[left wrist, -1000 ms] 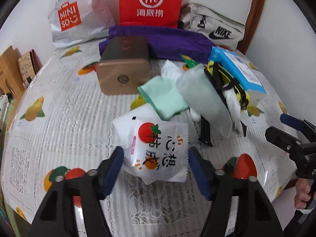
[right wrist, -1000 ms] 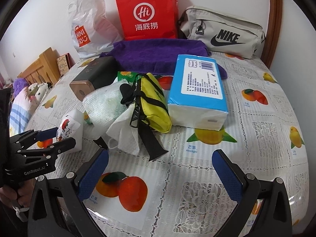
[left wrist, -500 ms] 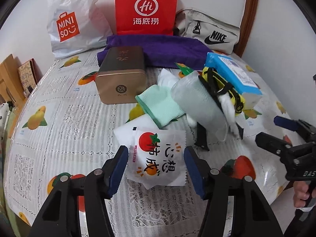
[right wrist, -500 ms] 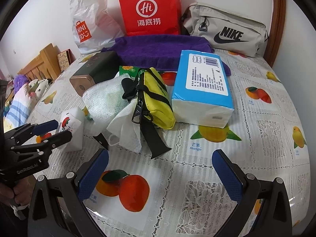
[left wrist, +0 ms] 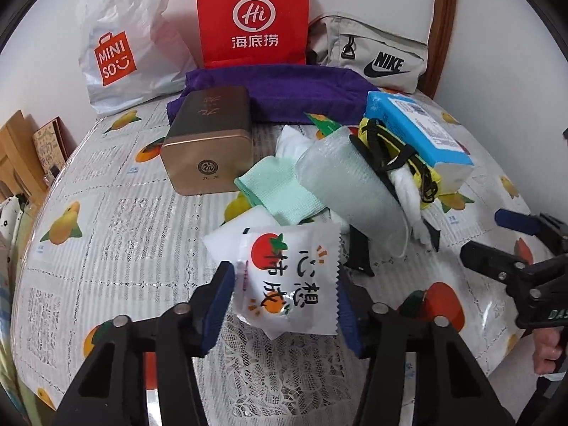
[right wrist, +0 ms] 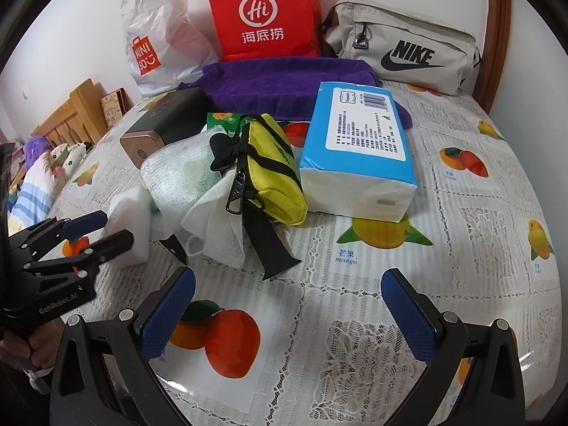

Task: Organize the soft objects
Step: 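Reach left gripper to small printed packet while right gripper approaches yellow pouch, then grasp small orange-print packet with left gripper while right gripper grasps yellow pouch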

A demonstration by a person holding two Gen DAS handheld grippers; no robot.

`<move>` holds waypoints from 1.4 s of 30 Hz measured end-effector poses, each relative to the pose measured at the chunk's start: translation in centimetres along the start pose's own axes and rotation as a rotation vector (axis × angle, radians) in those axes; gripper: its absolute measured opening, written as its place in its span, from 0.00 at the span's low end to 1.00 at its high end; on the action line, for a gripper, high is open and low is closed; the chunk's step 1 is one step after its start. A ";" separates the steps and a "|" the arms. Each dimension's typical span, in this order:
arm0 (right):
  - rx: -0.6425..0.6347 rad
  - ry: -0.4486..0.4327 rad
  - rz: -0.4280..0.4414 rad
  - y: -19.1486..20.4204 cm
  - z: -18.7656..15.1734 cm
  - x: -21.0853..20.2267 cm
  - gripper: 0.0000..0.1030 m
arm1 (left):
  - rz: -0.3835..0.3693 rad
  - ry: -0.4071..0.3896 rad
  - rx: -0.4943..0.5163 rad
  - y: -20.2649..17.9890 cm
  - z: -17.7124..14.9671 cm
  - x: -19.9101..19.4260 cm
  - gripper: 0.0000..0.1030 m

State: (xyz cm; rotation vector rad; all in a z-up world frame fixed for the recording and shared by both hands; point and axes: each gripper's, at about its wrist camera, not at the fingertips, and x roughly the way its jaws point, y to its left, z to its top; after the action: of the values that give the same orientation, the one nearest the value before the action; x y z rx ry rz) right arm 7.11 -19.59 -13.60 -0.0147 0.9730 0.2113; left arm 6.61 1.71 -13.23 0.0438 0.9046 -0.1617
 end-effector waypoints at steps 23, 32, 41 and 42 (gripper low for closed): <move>-0.001 0.007 -0.009 0.2 0.1 0.2 1.00 | -0.004 -0.061 -0.182 6.6 -0.2 -2.0 0.06; -0.033 0.032 -0.020 1.5 0.4 1.1 1.00 | -0.044 -0.026 -0.238 8.8 -1.2 0.2 0.05; -0.036 -0.055 0.007 2.0 1.5 0.2 0.98 | -0.010 -0.051 -0.286 10.7 -1.2 0.0 0.05; -0.027 -0.062 0.011 2.0 1.9 0.2 0.98 | -0.009 -0.047 -0.291 10.9 -1.2 0.2 0.05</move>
State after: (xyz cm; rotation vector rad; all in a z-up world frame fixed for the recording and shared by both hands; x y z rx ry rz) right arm 8.41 -17.43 -12.55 -0.0271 0.9082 0.2342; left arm 7.47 12.59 -14.47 -0.2338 0.8736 -0.0377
